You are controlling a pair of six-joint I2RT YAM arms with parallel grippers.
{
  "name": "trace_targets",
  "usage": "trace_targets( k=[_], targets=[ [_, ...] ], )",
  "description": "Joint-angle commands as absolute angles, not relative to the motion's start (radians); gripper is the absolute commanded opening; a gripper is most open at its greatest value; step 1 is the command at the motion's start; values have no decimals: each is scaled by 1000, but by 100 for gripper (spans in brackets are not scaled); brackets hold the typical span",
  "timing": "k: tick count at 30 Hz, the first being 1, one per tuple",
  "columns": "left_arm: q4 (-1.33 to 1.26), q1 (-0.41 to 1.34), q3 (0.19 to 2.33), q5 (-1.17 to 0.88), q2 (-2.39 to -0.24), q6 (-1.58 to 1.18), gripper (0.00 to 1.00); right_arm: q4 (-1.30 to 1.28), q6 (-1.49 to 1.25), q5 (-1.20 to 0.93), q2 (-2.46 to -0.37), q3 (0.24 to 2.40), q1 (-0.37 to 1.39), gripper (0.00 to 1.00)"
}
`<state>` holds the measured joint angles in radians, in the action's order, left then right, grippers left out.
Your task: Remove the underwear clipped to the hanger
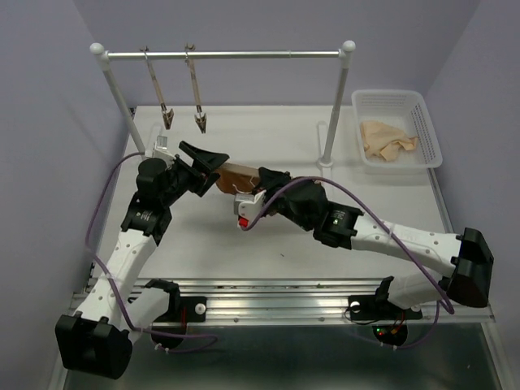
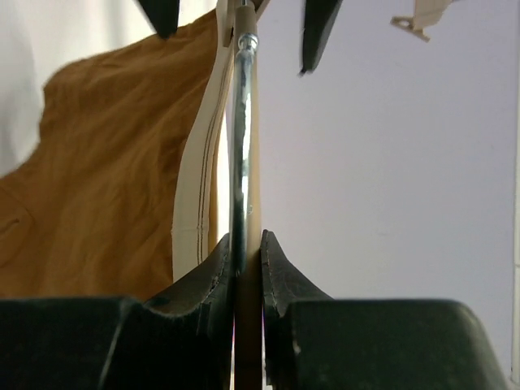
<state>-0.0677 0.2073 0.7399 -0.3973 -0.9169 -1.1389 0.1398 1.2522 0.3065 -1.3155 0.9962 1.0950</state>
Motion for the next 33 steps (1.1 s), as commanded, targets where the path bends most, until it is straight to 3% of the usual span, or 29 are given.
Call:
trace_targets(
  k=[1,5,18,24,28,30,33],
  targets=[
    [-112,209,825,-358,-849,-971,99,-115,1027,322,-1354,1239,1106,1],
    [-83,207,838,-319,-808,-921,99,-195,812,336,-1390,1344,1106,1],
    [-69,207,913,-267,-790,-722,99,-239,204,419,-1324,1301,1106,1],
    [-245,207,956,-452,-821,-384,99,-368,-5,216,-1263,1319,1074,1],
    [-227,204,1009,-537,-870,-261,99,-403,-43,118,-1201,1292,1017,1],
    [-251,196,1020,-587,-922,-277,99,-423,-28,-13,-1187,1292,979,1],
    [-294,144,1055,-848,-1026,-394,99,-433,36,-154,-1178,1301,921,1]
  ],
)
